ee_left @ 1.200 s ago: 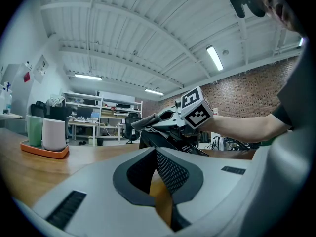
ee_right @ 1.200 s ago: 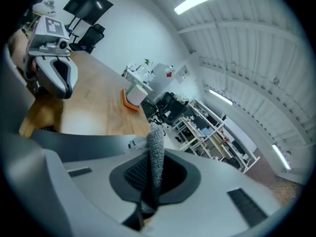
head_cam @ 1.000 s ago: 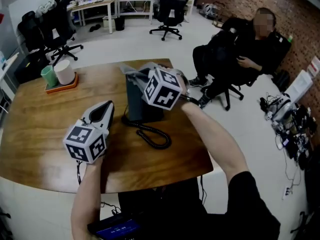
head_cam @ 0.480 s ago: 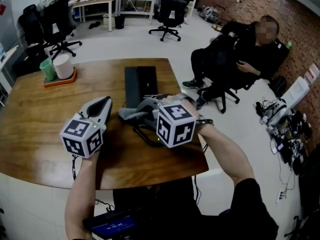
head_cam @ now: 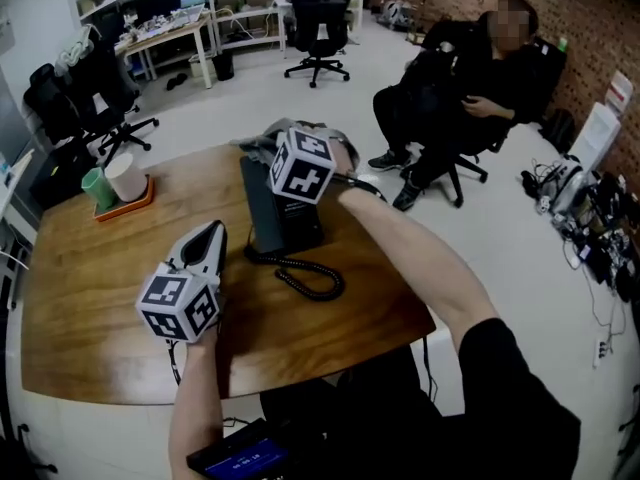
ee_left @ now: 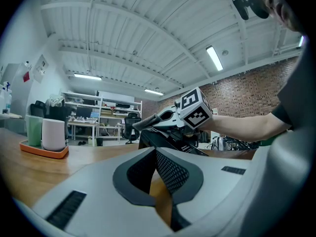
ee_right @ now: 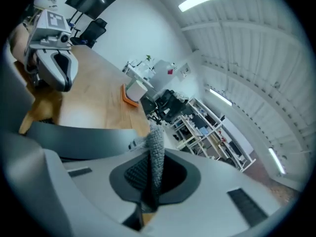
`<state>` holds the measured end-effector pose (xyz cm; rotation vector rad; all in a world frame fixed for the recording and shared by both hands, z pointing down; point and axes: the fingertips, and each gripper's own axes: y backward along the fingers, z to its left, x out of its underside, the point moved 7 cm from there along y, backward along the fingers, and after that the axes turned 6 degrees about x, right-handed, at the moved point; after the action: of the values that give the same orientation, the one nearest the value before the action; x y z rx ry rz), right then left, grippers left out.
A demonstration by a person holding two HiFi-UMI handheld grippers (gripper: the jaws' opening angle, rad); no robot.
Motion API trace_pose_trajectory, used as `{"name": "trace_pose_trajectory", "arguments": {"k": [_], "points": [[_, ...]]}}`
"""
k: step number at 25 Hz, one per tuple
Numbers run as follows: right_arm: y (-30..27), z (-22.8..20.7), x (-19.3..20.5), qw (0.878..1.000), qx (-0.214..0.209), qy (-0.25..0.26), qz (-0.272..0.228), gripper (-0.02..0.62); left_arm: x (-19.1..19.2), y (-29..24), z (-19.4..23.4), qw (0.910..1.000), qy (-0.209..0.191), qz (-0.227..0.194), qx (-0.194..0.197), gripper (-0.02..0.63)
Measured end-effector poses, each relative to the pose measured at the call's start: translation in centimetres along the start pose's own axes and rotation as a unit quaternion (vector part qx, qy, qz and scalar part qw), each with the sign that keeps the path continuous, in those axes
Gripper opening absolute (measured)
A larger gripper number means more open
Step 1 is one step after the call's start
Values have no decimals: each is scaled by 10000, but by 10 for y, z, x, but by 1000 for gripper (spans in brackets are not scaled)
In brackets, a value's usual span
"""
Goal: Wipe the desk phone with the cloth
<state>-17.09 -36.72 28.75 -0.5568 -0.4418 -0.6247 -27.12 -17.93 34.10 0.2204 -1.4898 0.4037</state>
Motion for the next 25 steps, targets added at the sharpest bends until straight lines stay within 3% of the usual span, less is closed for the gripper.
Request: {"name": "trace_pose_trajectory", "arguments": {"k": [5,10,14,16,18,19,20,23,25], "points": [[25,19,-7,9972,-370,647,-38,24,-8,2,-2,10000,-34,34,25,-9],[56,66,-3,9864,-966,1296,-281,23,-5,5,9,10000,-51,25,11,-9],[113,100,-12,9689,-1458,1970,-355,24,-15,18,1,9999,47,113,122,-9],[126,122,-29,9532,-1879,2309,-537,25,-18,41,9,9998,42,199,-30,-9],[119,136,-17,9366,-2319,2518,-749,25,-2,33,17,9997,-30,103,-212,-9],[113,129,4,9375,-2352,2447,-765,25,11,9,15,9999,-52,8,-154,-9],[106,114,28,9465,-2209,2241,-720,26,24,-19,10,10000,-45,-73,-20,-9],[59,50,67,9819,-1135,1388,-607,25,36,-59,0,9997,-25,-198,168,-9],[35,13,59,9944,-478,822,-467,25,23,-49,-3,9998,-30,-162,129,-9]]}}
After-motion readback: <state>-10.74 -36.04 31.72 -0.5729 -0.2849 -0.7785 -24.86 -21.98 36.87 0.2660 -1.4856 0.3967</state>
